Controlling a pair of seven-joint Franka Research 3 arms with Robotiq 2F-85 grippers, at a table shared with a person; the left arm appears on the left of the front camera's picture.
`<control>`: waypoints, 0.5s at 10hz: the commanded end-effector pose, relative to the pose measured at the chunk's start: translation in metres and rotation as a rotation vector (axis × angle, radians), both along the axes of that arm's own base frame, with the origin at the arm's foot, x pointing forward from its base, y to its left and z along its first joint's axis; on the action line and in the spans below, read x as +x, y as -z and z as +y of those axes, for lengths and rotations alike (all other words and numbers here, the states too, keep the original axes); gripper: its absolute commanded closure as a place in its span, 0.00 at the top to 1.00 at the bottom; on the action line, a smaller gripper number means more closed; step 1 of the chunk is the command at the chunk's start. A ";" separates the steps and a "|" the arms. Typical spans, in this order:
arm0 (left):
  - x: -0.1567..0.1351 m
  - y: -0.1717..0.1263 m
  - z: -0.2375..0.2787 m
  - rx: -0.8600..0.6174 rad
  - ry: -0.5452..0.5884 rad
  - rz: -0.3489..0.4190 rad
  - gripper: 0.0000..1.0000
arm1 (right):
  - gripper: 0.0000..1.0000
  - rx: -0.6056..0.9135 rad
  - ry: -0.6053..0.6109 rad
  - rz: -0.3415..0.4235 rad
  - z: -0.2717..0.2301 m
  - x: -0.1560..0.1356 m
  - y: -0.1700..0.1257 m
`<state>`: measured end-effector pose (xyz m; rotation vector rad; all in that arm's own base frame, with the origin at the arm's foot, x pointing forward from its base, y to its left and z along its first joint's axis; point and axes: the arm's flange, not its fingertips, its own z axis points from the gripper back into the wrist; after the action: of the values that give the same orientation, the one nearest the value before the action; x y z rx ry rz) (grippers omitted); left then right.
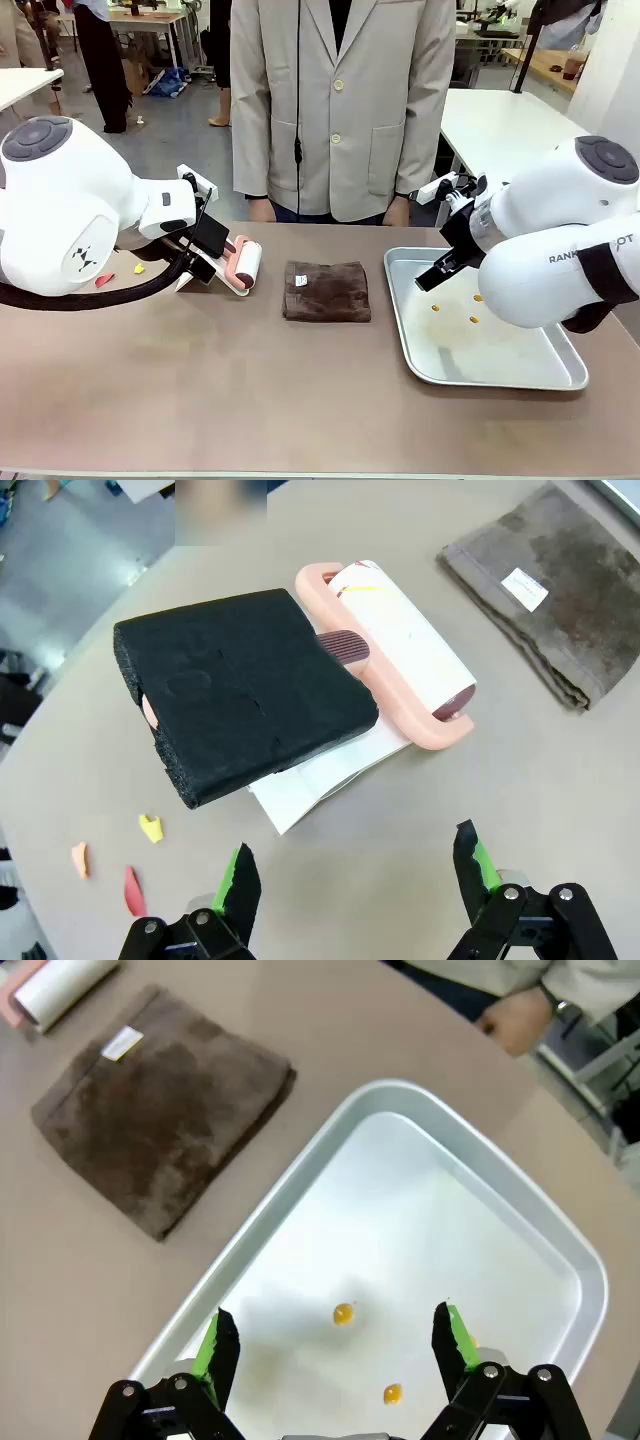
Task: Clean the surface of the table.
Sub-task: Hold the Lint Roller with your left hand and the towel with your right hand.
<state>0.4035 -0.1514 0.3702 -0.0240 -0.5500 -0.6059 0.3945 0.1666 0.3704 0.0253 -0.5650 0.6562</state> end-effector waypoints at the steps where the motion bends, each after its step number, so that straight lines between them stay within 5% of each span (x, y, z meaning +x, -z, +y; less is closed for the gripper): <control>1: 0.000 0.000 0.000 0.000 0.000 0.000 1.00 | 1.00 0.000 0.000 0.000 0.000 0.000 0.000; 5: 0.000 0.000 0.000 0.000 0.000 0.000 1.00 | 1.00 0.000 0.000 0.000 0.000 0.000 0.000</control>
<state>0.4035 -0.1514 0.3702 -0.0241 -0.5499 -0.6055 0.3945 0.1666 0.3704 0.0249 -0.5650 0.6568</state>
